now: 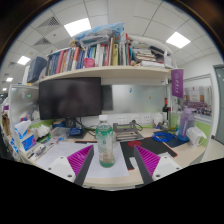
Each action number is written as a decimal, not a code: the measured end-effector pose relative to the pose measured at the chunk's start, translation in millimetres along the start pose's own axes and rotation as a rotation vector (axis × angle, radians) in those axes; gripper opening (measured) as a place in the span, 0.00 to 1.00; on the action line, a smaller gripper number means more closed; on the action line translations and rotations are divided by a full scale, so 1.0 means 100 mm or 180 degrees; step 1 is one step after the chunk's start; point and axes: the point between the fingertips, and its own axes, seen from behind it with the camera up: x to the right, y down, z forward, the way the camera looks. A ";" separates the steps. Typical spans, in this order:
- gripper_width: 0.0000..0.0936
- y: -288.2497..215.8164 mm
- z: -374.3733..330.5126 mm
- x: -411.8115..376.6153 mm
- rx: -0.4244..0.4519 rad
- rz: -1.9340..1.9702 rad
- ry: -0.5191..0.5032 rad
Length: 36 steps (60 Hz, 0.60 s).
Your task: Pour water
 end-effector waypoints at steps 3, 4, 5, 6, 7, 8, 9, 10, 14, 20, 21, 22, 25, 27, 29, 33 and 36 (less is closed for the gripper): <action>0.89 0.03 0.14 -0.12 -0.0006 -0.0047 -0.0076; 0.89 0.03 0.19 -0.16 -0.0011 -0.0069 -0.0101; 0.89 0.03 0.23 -0.20 -0.0011 -0.0092 -0.0127; 0.89 0.03 0.28 -0.23 -0.0010 -0.0114 -0.0146; 0.89 0.03 0.32 -0.26 -0.0006 -0.0136 -0.0157; 0.90 0.03 0.37 -0.28 0.0002 -0.0160 -0.0161; 0.89 0.04 0.41 -0.30 0.0009 -0.0185 -0.0161; 0.90 0.04 0.46 -0.32 0.0014 -0.0210 -0.0162; 0.90 0.08 0.65 -0.35 0.0009 -0.0280 -0.0143; 0.90 0.12 0.94 -0.36 0.0044 -0.0325 -0.0085; 0.90 0.12 0.98 -0.35 0.0053 -0.0333 -0.0073; 0.90 0.13 1.03 -0.35 0.0060 -0.0341 -0.0061; 0.90 0.15 1.17 -0.35 0.0075 -0.0363 -0.0041; 0.89 0.18 1.26 -0.35 0.0051 -0.0360 -0.0040; 0.89 0.22 1.35 -0.36 0.0022 -0.0319 -0.0043; 0.86 0.28 1.50 -0.40 -0.0043 -0.0227 -0.0100; 0.79 0.31 1.59 -0.40 -0.0082 -0.0189 -0.0108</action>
